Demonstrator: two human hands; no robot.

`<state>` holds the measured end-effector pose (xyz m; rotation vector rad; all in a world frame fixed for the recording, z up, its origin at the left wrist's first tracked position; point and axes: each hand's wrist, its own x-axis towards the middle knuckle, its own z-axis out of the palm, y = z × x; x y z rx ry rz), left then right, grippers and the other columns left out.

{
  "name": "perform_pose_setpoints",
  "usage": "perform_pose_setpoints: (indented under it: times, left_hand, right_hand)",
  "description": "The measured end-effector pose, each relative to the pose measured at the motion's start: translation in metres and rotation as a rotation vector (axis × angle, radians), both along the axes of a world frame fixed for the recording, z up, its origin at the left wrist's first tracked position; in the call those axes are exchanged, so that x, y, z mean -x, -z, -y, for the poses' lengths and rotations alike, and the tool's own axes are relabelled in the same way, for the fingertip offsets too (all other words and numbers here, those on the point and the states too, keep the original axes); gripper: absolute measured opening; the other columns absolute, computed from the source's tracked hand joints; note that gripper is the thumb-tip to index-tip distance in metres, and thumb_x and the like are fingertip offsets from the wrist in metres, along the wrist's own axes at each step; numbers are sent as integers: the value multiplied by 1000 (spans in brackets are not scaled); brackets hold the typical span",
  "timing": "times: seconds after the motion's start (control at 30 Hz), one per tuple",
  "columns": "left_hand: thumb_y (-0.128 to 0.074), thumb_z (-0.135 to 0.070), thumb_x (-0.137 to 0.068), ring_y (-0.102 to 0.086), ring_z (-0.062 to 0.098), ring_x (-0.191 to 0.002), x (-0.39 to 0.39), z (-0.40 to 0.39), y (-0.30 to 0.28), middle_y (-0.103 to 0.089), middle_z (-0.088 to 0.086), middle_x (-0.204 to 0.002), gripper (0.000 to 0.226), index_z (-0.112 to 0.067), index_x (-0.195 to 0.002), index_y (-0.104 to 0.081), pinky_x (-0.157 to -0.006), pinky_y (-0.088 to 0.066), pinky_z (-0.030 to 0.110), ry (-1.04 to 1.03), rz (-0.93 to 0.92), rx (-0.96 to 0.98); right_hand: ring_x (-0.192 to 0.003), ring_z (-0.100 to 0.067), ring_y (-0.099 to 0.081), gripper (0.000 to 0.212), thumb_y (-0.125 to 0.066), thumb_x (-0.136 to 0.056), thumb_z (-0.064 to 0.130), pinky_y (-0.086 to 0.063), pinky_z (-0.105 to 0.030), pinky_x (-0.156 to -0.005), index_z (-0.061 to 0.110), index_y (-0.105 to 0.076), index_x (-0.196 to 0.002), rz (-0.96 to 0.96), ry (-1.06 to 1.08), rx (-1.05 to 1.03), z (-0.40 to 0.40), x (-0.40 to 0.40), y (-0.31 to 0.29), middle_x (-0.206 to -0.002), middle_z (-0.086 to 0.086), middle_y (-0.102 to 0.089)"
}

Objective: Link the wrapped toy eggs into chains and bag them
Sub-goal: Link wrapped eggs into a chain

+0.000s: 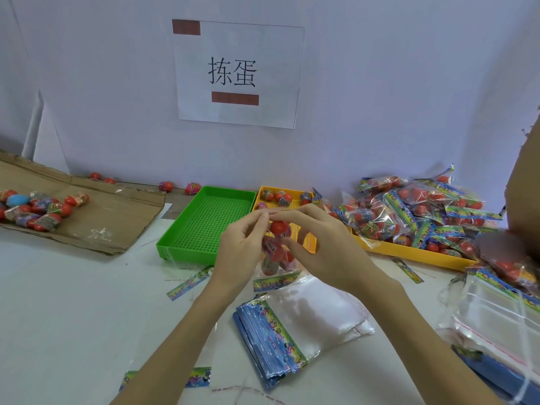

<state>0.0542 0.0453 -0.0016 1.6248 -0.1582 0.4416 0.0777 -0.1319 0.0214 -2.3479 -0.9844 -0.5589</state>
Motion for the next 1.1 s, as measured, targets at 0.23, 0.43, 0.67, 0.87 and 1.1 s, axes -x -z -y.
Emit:
perform_pose_setpoints:
  times: [0.23,0.43,0.67,0.87,1.1]
  left_hand:
    - [-55,-27,-107,-71,34,-93,-2,0,5,-78,3,-93,27,-33,-105,-81,-86,-58,61,-27,7,-21]
    - [-55,-21,-108,-72,7,-104,-2,-1,4,-80,-14,-103,31,-41,-105,-79,-98,-58,49,-8,-16,16]
    - [-55,-26,-109,-67,-5,-112,-6,-4,6,-81,-11,-99,25,-28,-120,-78,-110,-49,38,-9,-50,5]
    - [-55,-26,-109,-70,7,-111,-7,-2,7,-81,-10,-100,24,-32,-115,-78,-105,-53,47,-2,-58,8]
    - [-49,-29,-111,-78,17,-89,-7,-3,8,-81,-1,-95,30,-21,-119,-77,-72,-59,21,31,-86,83]
  right_hand:
    - [-65,-5,-60,33,-66,-99,29,-53,-21,-74,30,-65,-133,-19,19,-13,-1,-1,0,-116,17,-63]
    - [-64,3,-50,30,-66,-100,29,-57,-27,-70,21,-65,-128,120,93,-38,-8,1,5,-120,10,-69]
    - [-68,-6,-60,20,-56,-103,39,-56,-32,-68,34,-62,-121,-57,39,109,-3,-1,7,-112,20,-66]
    - [-71,-7,-58,34,-54,-98,53,-55,-35,-74,29,-64,-121,-57,78,222,-1,1,2,-113,16,-56]
    - [-72,-8,-48,25,-58,-102,41,-50,-30,-73,28,-66,-121,-68,120,229,-2,-1,2,-103,7,-56]
